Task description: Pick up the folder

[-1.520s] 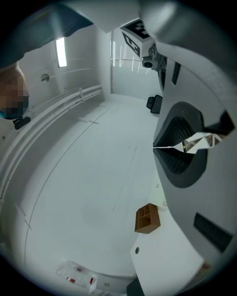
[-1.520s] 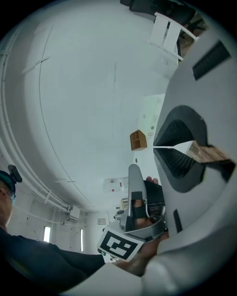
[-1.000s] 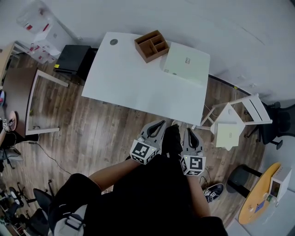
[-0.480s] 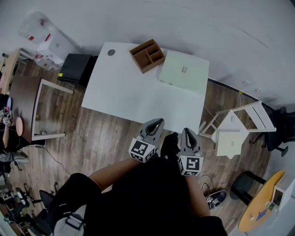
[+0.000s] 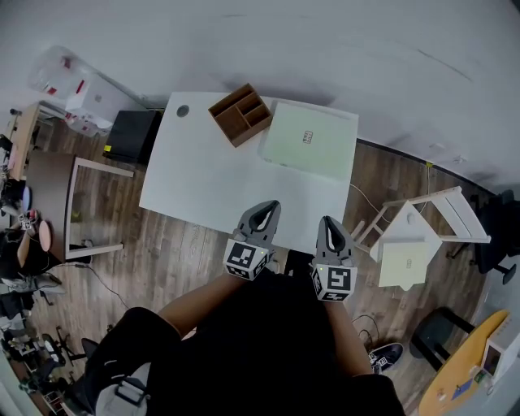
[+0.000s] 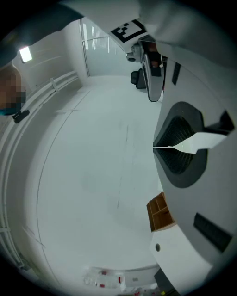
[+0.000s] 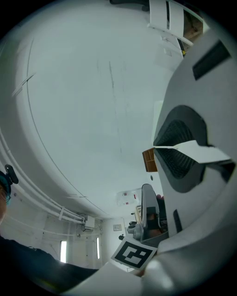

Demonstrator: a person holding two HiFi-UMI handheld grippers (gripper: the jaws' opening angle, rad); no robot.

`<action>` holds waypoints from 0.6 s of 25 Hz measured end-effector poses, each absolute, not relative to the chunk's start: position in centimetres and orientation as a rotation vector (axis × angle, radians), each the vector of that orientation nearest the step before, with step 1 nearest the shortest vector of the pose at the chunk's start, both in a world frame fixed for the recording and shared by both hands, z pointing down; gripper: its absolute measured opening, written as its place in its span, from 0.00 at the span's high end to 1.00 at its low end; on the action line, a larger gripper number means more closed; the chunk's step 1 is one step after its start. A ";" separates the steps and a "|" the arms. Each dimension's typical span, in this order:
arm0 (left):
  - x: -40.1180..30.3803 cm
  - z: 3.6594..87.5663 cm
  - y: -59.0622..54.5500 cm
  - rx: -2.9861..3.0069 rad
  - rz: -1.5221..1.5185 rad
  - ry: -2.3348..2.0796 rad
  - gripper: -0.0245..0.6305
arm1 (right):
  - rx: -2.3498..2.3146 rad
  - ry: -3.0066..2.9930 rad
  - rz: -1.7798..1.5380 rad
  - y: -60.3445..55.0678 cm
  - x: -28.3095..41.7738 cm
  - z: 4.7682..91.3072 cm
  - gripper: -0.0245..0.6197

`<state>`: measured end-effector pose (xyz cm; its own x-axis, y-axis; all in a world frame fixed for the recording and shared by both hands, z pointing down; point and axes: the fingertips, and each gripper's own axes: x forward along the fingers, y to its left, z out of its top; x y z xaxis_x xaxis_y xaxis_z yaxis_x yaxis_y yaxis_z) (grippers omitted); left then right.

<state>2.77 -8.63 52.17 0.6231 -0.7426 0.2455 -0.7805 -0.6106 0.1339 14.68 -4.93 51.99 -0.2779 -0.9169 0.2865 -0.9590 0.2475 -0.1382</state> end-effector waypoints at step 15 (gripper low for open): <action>5.3 53.0 -15.0 2.524 0.255 -1.341 0.93 | 1.661 -2.433 0.601 -12.0 18.3 54.4 0.91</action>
